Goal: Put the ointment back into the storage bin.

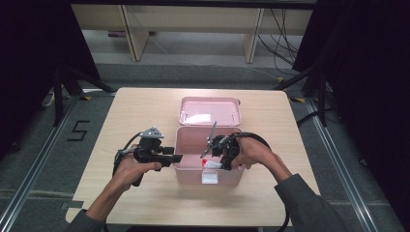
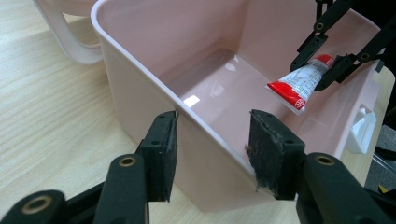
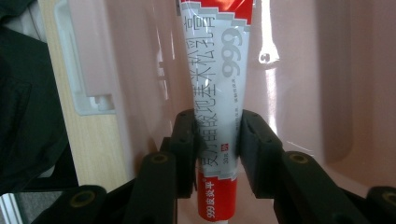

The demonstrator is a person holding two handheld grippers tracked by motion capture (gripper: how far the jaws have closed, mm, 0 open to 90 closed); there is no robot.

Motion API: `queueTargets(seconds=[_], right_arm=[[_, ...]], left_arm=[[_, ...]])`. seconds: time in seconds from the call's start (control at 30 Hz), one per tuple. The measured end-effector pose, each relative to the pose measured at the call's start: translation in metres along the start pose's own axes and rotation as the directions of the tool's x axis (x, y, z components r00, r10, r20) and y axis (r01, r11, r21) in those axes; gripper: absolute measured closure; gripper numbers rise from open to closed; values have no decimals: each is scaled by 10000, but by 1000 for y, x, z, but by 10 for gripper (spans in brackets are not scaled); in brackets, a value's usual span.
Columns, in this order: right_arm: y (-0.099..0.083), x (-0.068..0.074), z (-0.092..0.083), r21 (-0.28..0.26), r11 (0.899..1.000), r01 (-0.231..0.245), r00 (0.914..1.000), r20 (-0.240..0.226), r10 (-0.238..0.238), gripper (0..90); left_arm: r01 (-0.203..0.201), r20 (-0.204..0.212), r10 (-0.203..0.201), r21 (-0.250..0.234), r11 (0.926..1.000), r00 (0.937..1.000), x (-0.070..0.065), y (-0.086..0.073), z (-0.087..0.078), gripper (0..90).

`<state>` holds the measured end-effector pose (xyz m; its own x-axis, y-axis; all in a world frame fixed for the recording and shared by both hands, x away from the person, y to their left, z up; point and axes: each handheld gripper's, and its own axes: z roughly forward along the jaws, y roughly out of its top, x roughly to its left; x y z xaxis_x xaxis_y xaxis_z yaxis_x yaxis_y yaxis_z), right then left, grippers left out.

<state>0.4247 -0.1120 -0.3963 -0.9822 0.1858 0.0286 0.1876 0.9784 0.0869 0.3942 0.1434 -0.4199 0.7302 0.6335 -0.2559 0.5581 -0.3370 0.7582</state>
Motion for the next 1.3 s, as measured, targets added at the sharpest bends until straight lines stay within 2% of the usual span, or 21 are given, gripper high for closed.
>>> queueTargets(seconds=[0.07,0.13,0.17,0.23,0.27,0.3,0.4,0.43,0.5,0.63,0.67,0.7,0.8,0.87,0.9,0.93,1.13,1.17,1.23,1.27,1.3], right_arm=[[-1,-5,3,-203,9995,261,9995,-167,-264,691],[-1,-5,3,-142,9998,131,9996,-231,-134,690],[0,-6,4,-109,9999,21,9992,-408,-25,690],[-1,-9,7,-196,9998,77,9984,-555,-88,690],[-2,-9,7,-149,9998,-123,9981,-609,113,690],[-1,-11,9,-324,9995,66,9986,-517,-82,690],[-1,-17,14,-424,9981,456,9961,-730,-486,690],[-1,-16,14,-348,9991,242,9967,-772,-269,690],[0,-18,15,-385,9985,381,9967,-697,-408,689],[-1,-20,17,-409,9991,117,9949,-993,-157,694],[0,-20,16,-381,9992,81,9963,-846,-113,692],[0,-19,15,-328,9993,-172,9956,-923,141,685],[0,-18,16,-173,9996,-227,9949,-988,209,686],[0,-19,17,-325,9995,31,9948,-1017,-64,686],[0,-18,17,-328,9995,-17,9950,-998,-16,686],[-1,-20,18,-493,9985,242,9936,-1089,-295,686],[-2,-19,11,-566,9984,-80,9969,-781,35,686],[-3,-19,9,-774,9969,-141,9971,-762,82,667],[-5,-19,4,-1046,9926,-618,9972,-493,569,633],[-5,-19,4,-1046,9926,-618,9972,-493,569,633],[-7,-21,0,-1311,9879,-829,9962,-375,786,607]], left_arm=[[-52,1,52,-6,10000,10000,1,0,0,521],[-37,9,37,1,10000,10000,1,0,0,521],[-50,4,50,7,10000,10000,1,0,0,521],[-39,4,39,-1,10000,10000,1,0,0,521],[-19,2,19,-15,10000,10000,1,0,0,521],[-17,11,17,-13,10000,10000,1,0,0,521],[-23,17,23,-9,10000,10000,1,0,0,519],[-17,19,17,-10,10000,10000,1,0,0,519],[-17,15,17,-12,10000,10000,1,0,0,520],[-4,16,4,-26,10000,10000,1,0,0,520],[33,19,-33,-49,10000,10000,0,0,1,520],[-25,29,25,-10,10000,10000,1,0,0,522],[36,29,-36,-40,10000,10000,0,0,1,523],[22,26,-22,-35,10000,10000,0,0,1,523],[23,27,-23,-43,10000,10000,0,0,1,522],[0,31,0,-12,10000,10000,0,0,1,522],[-16,22,16,1,10000,10000,1,0,1,522],[-15,-12,15,-24,10000,10000,1,0,1,522],[-22,-30,21,-44,10000,10000,1,0,1,523],[-22,-30,21,-44,10000,10000,1,0,1,523],[7,-13,-7,-55,10000,10000,1,0,1,523]])
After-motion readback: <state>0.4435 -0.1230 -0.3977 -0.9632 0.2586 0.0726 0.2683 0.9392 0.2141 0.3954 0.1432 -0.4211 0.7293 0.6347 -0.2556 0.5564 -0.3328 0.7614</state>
